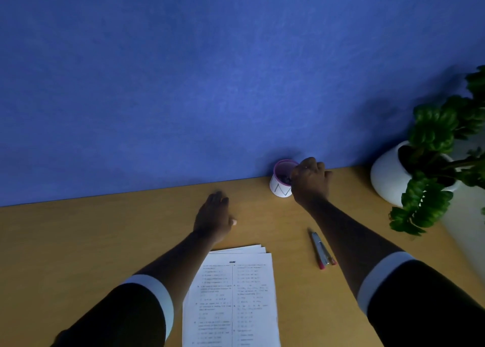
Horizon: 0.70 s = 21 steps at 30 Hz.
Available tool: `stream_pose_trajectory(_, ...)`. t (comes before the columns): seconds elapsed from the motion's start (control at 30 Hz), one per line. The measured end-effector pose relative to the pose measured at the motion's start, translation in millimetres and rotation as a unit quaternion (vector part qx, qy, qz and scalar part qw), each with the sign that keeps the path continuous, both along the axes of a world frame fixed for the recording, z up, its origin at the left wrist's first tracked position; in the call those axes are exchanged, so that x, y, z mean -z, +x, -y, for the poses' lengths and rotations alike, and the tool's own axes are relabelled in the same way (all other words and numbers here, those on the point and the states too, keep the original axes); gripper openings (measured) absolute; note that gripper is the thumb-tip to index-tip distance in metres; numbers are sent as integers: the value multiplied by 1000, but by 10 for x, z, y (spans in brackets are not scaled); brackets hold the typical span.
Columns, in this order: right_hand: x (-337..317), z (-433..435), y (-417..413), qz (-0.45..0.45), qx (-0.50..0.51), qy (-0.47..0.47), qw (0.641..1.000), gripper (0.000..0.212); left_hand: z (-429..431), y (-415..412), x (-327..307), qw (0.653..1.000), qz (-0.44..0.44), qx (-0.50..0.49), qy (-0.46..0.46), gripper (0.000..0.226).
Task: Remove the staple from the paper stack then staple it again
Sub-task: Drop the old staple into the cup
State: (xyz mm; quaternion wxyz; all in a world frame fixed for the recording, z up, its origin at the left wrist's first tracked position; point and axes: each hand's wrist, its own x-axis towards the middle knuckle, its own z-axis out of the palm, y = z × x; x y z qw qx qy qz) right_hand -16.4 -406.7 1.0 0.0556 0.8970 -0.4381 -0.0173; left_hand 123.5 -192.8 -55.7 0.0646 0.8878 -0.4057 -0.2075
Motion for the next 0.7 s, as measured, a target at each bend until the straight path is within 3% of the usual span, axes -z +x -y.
stream_pose_trajectory(0.1, -34, -8, 2, 7, -8, 3, 1000, 32, -14, 1, 15, 1000, 2, 2, 3, 75)
stream_pose_trajectory(0.3, -66, -9, -43, 132, 1, 3, 991, 27, -23, 5, -75, 999, -4, 20, 26, 75)
stream_pose_trajectory(0.4, 3, -18, -55, 116, -7, -8, 993, 38, -38, 21, -151, 998, -12, 39, 41, 80)
stream_pose_trajectory(0.47, 42, -80, -72, 167, -3, 3, 986, 44, -71, 28, -176, 998, -19, 47, 48, 82)
stream_pose_trajectory(0.6, 9, -481, -188, 330, -22, 48, 943, 25, -211, -32, -231, 999, -19, 27, 32, 77)
stream_pose_trajectory(0.7, 55, -863, -326, 329, -50, 62, 941, 31, -386, -113, -276, 999, -33, -33, -18, 70)
